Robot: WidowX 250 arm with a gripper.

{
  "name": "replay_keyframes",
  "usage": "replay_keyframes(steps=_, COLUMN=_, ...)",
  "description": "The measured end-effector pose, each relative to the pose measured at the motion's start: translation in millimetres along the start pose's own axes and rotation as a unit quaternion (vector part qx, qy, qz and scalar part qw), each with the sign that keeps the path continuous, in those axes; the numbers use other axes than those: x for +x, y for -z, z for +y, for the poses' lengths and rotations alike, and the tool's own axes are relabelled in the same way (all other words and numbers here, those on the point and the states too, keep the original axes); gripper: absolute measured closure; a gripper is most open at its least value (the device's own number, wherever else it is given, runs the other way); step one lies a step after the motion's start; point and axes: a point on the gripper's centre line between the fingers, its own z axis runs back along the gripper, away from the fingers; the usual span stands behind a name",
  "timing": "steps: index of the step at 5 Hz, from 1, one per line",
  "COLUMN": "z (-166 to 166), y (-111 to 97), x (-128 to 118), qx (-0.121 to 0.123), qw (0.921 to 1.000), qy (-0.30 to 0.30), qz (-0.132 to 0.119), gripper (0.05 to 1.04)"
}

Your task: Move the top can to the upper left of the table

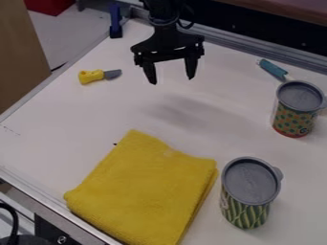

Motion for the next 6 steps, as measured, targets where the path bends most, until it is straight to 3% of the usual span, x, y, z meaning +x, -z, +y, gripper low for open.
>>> replay_keyframes(steps=1, z=4.3, y=11.2, x=-8.3, qx=0.012, qw=0.9997, qy=-0.006, qz=0.022, gripper=0.085)
replay_keyframes(steps=2, z=-10.2, y=10.1, x=-32.2, qx=0.034, qw=0.9975, qy=-0.02, qz=0.059, gripper=0.086)
replay_keyframes(steps=3, z=-32.9, y=7.7, x=-54.4, qx=0.033, qw=0.9954, qy=-0.04, qz=0.081, gripper=0.085)
replay_keyframes(steps=5, z=-80.3, y=-17.5, x=-83.3, qx=0.005, qw=0.993, qy=-0.087, qz=0.081, gripper=0.085)
replay_keyframes(steps=6, z=-115.6, y=-26.1, x=-98.8, qx=-0.015, qw=0.994, qy=-0.067, qz=0.085, gripper=0.085)
